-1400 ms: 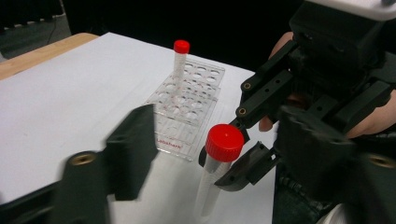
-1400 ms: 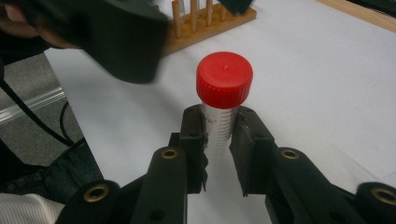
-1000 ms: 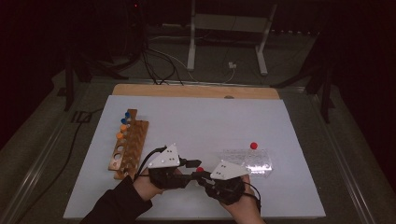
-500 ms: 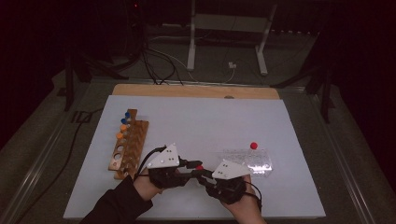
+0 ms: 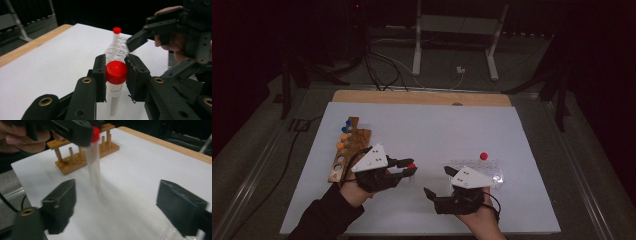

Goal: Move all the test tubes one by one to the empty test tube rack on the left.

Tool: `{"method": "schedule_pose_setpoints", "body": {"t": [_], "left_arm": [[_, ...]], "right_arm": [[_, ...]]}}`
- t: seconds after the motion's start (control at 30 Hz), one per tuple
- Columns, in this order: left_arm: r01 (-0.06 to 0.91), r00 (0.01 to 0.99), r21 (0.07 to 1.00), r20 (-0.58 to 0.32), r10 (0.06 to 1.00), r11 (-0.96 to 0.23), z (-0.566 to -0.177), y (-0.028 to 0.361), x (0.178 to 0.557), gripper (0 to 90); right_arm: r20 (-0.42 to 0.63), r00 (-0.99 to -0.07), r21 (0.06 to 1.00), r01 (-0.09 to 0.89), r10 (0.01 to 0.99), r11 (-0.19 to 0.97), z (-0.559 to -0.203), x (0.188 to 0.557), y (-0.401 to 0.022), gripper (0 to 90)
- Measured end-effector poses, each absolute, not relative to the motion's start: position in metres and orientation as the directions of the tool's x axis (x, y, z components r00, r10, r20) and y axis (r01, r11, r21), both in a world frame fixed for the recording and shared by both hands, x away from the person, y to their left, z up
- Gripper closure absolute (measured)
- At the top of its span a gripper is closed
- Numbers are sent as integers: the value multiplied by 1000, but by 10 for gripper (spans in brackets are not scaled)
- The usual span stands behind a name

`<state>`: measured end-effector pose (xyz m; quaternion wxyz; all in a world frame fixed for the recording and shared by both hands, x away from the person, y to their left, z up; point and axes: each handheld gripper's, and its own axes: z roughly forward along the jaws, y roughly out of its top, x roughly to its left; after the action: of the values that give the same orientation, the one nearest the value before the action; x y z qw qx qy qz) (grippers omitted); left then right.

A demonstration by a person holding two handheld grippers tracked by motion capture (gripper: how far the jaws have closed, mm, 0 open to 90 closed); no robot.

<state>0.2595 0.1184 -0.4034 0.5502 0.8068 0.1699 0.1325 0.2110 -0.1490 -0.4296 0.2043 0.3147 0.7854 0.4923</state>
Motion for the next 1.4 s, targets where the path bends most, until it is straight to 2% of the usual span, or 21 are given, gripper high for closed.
{"method": "schedule_pose_setpoints", "body": {"t": [0.13, 0.27, 0.87, 1.4], "left_arm": [[123, 885, 940, 41, 464, -318, -394, 133, 263, 721], [118, 857, 950, 51, 514, -291, -384, 149, 263, 721], [107, 679, 961, 117, 725, -256, -356, 221, 256, 721], [160, 560, 959, 106, 822, -232, -371, 266, 248, 721]], "right_arm": [[-1, -692, 908, 301, 722, 290, -428, 213, -156, 35], [16, -667, 909, 319, 744, 267, -430, 215, -164, 0], [18, -692, 913, 305, 721, 271, -433, 214, -173, 0], [19, -702, 912, 304, 712, 276, -433, 213, -171, 0]]}}
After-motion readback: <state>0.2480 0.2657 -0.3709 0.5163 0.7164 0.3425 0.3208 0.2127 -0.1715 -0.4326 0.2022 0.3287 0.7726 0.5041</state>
